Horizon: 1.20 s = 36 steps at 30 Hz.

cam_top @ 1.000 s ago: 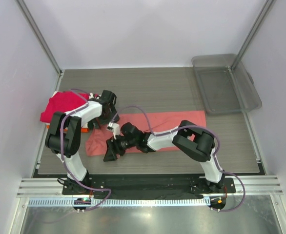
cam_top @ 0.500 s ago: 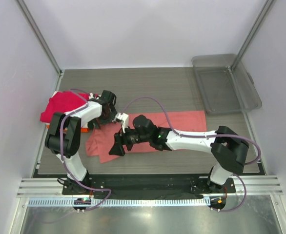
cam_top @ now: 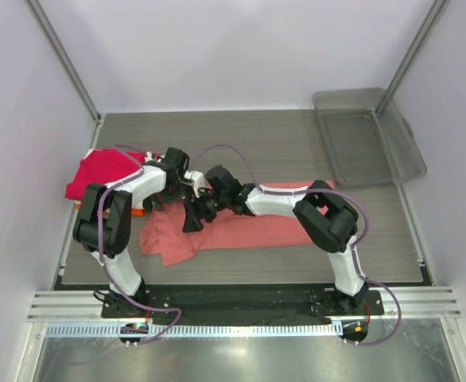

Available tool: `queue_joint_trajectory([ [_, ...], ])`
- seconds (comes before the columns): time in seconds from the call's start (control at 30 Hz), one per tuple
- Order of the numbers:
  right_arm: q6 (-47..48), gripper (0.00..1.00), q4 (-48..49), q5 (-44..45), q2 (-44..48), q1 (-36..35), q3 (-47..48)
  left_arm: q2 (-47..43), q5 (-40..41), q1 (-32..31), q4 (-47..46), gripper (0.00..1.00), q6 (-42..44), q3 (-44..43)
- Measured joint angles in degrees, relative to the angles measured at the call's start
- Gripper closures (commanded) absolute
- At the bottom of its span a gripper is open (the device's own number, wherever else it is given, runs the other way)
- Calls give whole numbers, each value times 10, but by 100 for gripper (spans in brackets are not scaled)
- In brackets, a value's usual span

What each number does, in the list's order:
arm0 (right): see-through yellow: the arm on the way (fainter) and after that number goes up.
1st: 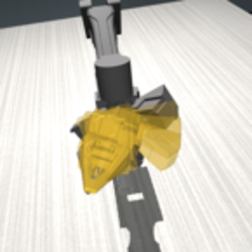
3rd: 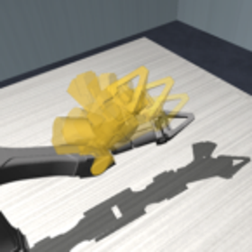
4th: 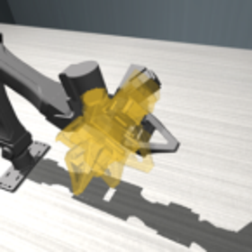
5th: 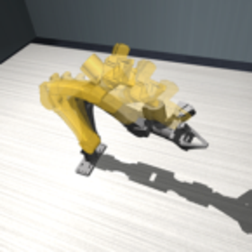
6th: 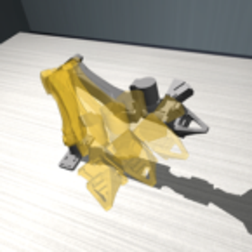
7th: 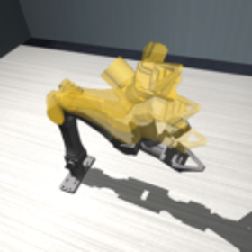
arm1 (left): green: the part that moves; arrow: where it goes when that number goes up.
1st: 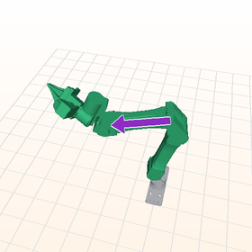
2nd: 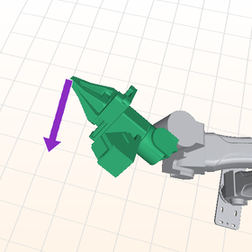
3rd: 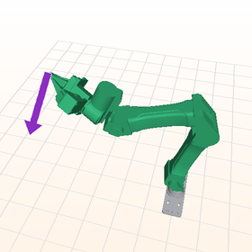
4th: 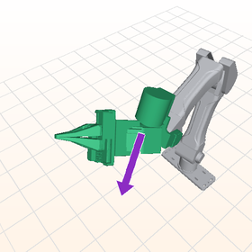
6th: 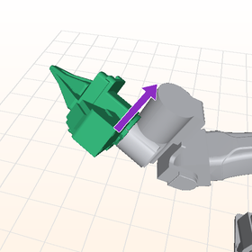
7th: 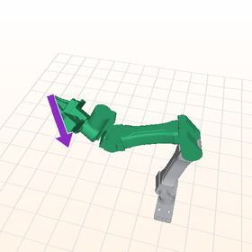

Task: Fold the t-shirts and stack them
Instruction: Fold the tshirt

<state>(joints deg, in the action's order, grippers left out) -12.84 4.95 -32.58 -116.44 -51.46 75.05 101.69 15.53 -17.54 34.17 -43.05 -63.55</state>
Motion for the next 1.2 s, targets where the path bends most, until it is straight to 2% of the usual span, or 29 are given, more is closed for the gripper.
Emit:
queue_joint_trajectory([
  [0.2,16,27,-6,-57,-38,6,30,0,-1,1,0,7,0,0],
  [0.47,61,30,-41,-120,-38,22,-1,0,1,0,0,7,0,0],
  [0.6,82,30,-76,-122,43,19,-99,0,1,0,0,7,0,0],
  [0.73,74,30,-108,-100,183,-4,-234,0,3,0,0,7,0,0],
  [0.83,52,30,-120,-63,275,-25,-283,0,3,0,0,6,0,0],
  [0.9,34,35,-127,-21,311,-28,-288,0,4,0,0,5,1,0],
  [0.97,9,35,-129,35,335,-24,-287,-3,8,-6,-1,3,2,2],
  [1.1,-42,44,-168,194,357,-23,-272,-38,21,-31,-2,1,2,28],
  [1.2,-75,50,-206,321,360,-21,-257,-92,31,-74,7,1,-2,43],
])
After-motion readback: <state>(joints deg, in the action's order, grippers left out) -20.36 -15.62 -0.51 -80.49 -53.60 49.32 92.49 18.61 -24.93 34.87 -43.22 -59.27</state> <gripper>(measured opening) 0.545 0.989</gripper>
